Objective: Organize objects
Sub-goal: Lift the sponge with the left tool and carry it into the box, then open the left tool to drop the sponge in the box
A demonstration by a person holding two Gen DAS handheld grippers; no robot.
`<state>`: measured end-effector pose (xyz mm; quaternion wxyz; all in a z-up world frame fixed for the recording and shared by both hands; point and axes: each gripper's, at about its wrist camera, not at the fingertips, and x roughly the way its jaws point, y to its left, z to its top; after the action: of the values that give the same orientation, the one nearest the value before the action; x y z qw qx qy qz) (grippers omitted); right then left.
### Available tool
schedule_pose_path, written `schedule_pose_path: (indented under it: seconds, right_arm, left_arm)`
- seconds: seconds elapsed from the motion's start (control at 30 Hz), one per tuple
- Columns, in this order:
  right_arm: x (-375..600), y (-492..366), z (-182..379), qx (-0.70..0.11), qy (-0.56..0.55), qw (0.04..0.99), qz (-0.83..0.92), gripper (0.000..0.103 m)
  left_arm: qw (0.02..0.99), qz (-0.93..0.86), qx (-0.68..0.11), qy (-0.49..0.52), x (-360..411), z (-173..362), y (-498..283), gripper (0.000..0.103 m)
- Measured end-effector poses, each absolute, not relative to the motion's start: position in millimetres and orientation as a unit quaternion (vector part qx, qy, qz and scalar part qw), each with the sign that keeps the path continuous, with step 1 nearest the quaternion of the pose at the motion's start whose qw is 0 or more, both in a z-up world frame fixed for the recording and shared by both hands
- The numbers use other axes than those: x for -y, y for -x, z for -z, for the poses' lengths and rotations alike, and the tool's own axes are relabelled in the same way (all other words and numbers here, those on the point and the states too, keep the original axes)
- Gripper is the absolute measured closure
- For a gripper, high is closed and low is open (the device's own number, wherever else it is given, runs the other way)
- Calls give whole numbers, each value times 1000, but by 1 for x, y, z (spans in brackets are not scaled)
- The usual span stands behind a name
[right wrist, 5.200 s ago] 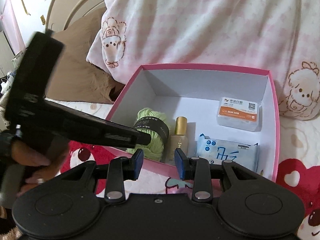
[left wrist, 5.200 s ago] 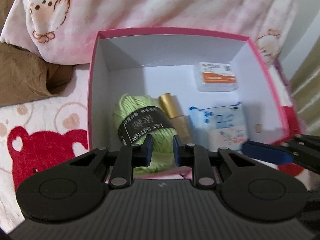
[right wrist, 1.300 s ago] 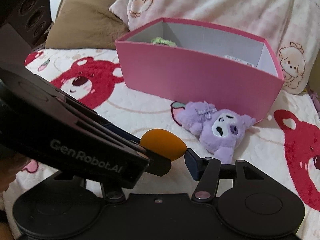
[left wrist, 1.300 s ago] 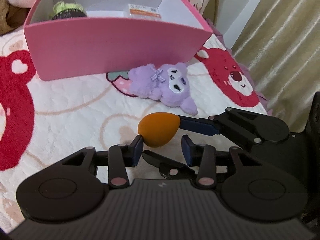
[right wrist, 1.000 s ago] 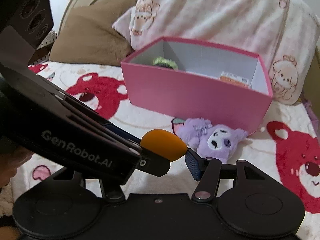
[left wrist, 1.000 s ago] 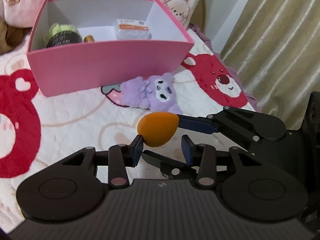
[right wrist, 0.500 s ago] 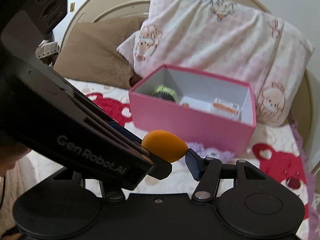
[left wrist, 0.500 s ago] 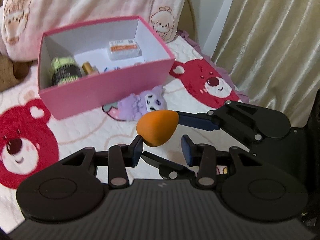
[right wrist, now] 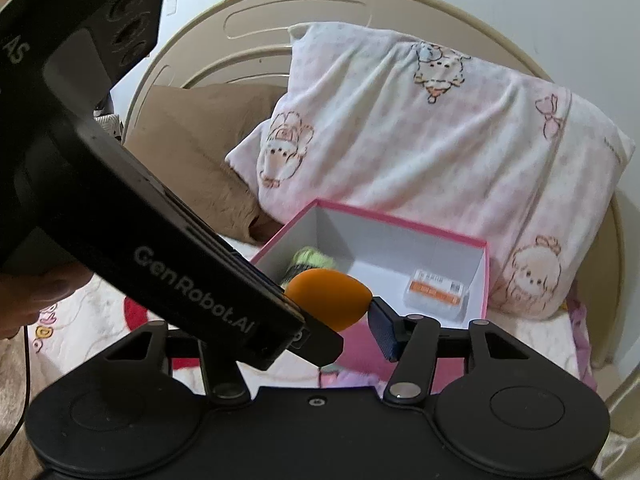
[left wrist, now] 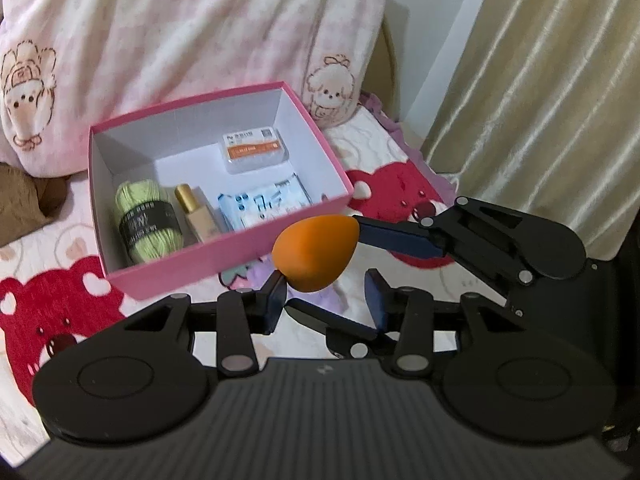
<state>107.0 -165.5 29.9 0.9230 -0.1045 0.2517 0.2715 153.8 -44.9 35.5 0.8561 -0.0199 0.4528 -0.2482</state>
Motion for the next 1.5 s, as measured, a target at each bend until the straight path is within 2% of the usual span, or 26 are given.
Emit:
schedule_pose_path:
  seconds: [0.23, 0.47, 0.7, 1.0, 1.23, 1.5]
  right_arm:
    - [179, -168, -20, -284, 52, 920, -267, 47]
    - [187, -232, 5, -331, 4, 908, -257, 48]
    - [178, -288, 29, -375, 43, 898, -228, 53]
    - [177, -332, 60, -430, 57, 877, -204, 57]
    - [172, -337, 69, -429, 92, 881, -178, 59]
    - [184, -323, 60, -409, 78, 894, -162, 56]
  left_arm:
    - [852, 231, -469, 36, 55, -30, -215, 61]
    - [843, 211, -491, 61, 61, 11, -285, 61]
    - [831, 210, -495, 139, 59, 51, -338, 62]
    - [814, 185, -522, 176, 67, 92, -372, 62]
    - [813, 173, -522, 193, 73, 105, -381, 61]
    - [814, 153, -528, 189, 77, 97, -377, 43]
